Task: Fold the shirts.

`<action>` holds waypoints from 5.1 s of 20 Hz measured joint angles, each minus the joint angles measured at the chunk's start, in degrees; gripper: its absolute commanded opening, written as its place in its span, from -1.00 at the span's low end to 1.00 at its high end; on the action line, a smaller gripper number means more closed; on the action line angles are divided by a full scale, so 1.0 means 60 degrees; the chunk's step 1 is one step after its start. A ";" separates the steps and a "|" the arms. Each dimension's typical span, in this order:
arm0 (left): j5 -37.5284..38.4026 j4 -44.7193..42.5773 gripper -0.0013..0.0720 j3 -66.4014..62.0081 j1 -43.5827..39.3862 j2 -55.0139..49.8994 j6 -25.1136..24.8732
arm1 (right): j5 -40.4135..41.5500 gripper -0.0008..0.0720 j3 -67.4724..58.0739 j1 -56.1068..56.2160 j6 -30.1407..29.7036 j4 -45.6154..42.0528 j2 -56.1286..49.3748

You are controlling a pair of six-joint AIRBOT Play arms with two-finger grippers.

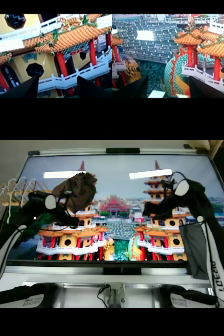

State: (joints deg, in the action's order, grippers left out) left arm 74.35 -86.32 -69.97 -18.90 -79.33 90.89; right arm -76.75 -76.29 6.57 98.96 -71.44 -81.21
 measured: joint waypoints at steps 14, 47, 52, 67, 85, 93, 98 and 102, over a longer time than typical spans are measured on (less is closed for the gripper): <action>0.0000 0.0004 0.51 0.0000 0.0000 0.0000 0.0000 | 0.0000 0.72 0.0000 0.0000 0.0000 0.0000 0.0000; -0.2699 0.0718 -0.36 0.0007 0.0237 -0.0277 -0.0018 | 0.1133 0.72 0.0000 0.0007 -0.1071 -0.0335 0.0000; -0.3570 0.0678 1.00 -0.0124 0.0495 -0.0463 0.0401 | 0.1151 0.72 0.0000 0.0007 -0.1067 -0.0328 -0.0004; -0.3147 0.4987 0.24 -0.2841 0.3508 -0.4492 0.0528 | 0.1399 0.72 0.0000 0.0007 -0.1064 -0.0324 -0.0004; -0.4273 0.9147 -0.88 -0.2579 -0.0637 0.0171 -0.4397 | -0.0040 0.72 -0.1632 0.0011 -0.0375 -0.3639 0.5056; -0.6386 0.9278 0.90 -0.1388 -0.3963 -0.1657 -0.2965 | -0.1807 0.72 -0.1501 0.0015 0.0579 -0.3792 0.7111; -0.4823 0.9282 0.39 -0.1865 -0.2025 -0.1865 -0.2750 | -0.2186 0.86 -0.0058 0.0015 0.0506 -0.3257 0.6094; -0.3184 0.8652 0.63 -0.2036 0.0703 -0.1872 -0.2739 | -0.1457 0.86 0.1508 0.0011 0.0098 -0.1989 0.4350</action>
State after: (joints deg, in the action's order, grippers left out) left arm 55.24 -34.41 -82.19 -14.68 -90.56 74.46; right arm -85.49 -67.24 6.63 99.55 -83.37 -55.11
